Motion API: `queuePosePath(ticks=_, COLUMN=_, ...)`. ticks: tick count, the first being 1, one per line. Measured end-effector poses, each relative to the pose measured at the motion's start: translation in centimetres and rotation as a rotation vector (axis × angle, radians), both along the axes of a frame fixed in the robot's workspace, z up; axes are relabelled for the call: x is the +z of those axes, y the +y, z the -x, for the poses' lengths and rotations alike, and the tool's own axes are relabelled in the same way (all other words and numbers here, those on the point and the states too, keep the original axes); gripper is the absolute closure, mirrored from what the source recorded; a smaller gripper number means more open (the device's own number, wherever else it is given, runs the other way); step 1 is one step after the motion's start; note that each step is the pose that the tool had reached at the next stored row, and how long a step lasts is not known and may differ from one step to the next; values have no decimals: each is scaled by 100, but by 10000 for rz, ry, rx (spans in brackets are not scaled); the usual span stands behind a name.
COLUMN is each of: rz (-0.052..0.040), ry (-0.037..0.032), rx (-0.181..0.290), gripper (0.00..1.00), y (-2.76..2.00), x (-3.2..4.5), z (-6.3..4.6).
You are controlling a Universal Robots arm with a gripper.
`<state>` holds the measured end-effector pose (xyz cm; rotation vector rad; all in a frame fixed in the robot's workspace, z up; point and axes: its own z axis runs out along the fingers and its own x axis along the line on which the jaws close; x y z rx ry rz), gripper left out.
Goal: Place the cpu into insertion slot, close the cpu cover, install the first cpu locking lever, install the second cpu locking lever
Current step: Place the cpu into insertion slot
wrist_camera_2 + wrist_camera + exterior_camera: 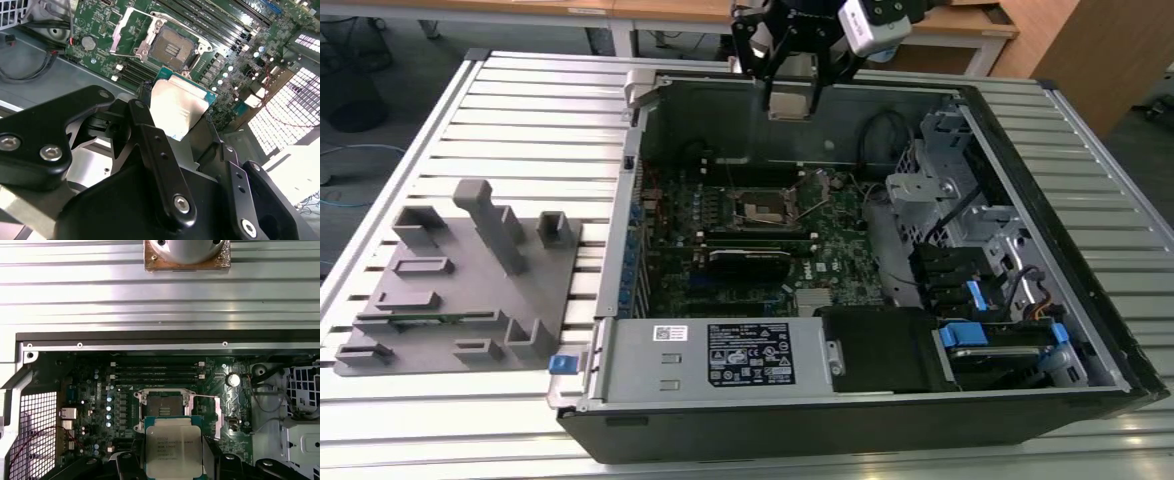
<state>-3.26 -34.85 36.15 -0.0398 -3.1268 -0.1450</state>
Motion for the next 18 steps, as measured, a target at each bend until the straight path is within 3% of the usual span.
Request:
queuePosePath(ticks=7, rz=2, ry=-12, rx=-53, gripper=46, y=0, x=-64, z=11)
queuePosePath(ticks=18, rz=-1, ry=-16, rx=-55, gripper=46, y=0, x=-78, z=11)
